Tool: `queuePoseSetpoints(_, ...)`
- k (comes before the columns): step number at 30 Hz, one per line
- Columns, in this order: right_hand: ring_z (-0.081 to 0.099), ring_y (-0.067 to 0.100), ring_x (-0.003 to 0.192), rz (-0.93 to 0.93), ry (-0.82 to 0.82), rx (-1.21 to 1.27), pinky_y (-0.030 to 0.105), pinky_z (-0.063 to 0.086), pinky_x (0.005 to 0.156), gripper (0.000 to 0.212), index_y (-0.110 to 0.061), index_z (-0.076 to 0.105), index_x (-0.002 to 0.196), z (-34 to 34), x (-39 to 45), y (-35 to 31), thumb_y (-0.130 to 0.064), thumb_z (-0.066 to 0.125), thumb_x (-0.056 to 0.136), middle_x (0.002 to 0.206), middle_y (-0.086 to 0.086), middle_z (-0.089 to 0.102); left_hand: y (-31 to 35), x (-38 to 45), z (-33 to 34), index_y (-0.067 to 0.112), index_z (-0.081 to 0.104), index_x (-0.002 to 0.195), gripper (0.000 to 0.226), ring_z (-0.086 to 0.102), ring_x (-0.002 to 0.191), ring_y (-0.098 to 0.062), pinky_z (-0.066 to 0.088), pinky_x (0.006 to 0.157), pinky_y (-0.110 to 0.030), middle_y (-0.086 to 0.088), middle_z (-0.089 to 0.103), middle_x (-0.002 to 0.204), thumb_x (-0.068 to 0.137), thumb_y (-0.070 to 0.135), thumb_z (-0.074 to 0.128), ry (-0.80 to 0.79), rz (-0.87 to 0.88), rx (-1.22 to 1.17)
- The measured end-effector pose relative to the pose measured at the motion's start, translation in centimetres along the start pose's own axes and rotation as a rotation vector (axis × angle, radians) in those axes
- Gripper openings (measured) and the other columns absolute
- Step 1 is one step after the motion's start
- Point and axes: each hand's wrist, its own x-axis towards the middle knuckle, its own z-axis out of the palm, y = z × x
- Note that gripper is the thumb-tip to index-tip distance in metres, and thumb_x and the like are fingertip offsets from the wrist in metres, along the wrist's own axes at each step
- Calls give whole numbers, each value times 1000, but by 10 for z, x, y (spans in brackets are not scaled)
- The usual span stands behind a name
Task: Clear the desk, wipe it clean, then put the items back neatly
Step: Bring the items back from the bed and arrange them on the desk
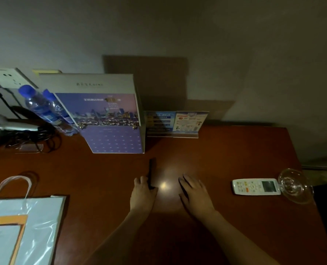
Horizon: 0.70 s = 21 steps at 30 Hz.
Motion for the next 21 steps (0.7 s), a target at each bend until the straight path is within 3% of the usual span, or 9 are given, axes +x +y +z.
queuePoseSetpoints(5, 8, 15, 146, 44, 26, -11, 32, 8, 116, 53, -24, 19, 151, -4, 16, 9, -36, 35, 102, 160, -4, 9, 16, 22, -5, 10, 38, 136, 48, 51, 118, -25, 47, 91, -27, -7, 35, 137, 94, 25, 56, 12, 38, -31)
queuePoseSetpoints(7, 26, 21, 142, 52, 44, -10, 38, 21, 113, 51, -19, 35, 146, -7, 19, 8, -33, 44, 98, 155, 3, 28, 20, 32, -8, 9, 38, 137, 48, 51, 118, -26, 46, 91, -27, -8, 35, 139, 95, 24, 55, 29, 31, -35)
queuePoseSetpoints(9, 58, 24, 119, 52, 89, -25, 40, 46, 95, 48, -15, 62, 125, -6, 24, 11, -33, 58, 81, 133, 6, 57, 22, 40, -11, 8, 38, 137, 50, 51, 118, -26, 47, 89, -27, -9, 35, 139, 94, 25, 56, 53, 22, -48)
queuePoseSetpoints(11, 67, 21, 104, 81, 88, -15, 36, 53, 82, 47, -17, 70, 112, -5, 27, 12, -36, 62, 71, 118, 4, 67, 22, 47, -14, 8, 38, 137, 51, 51, 118, -26, 47, 89, -27, -9, 35, 140, 94, 27, 56, 66, 29, -47)
queuePoseSetpoints(15, 65, 23, 108, 71, 121, -35, 40, 52, 84, 44, -16, 67, 117, 0, 28, 10, -35, 51, 81, 122, 5, 65, 22, 56, -18, 9, 37, 138, 52, 49, 120, -27, 46, 94, -31, -9, 34, 140, 94, 28, 56, 66, 30, -38)
queuePoseSetpoints(19, 54, 27, 123, 96, 110, 36, 44, 39, 99, 48, -14, 59, 129, 1, 28, 10, -31, 51, 85, 135, 8, 56, 24, 59, -21, 8, 37, 138, 51, 49, 121, -29, 46, 95, -33, -11, 35, 140, 94, 26, 56, 85, 33, -53)
queuePoseSetpoints(21, 56, 26, 122, 83, 106, 16, 42, 39, 98, 48, -15, 60, 128, 1, 28, 11, -35, 45, 87, 134, 6, 56, 24, 61, -22, 8, 36, 139, 53, 48, 123, -29, 45, 97, -34, -11, 35, 141, 94, 26, 56, 93, 31, -62)
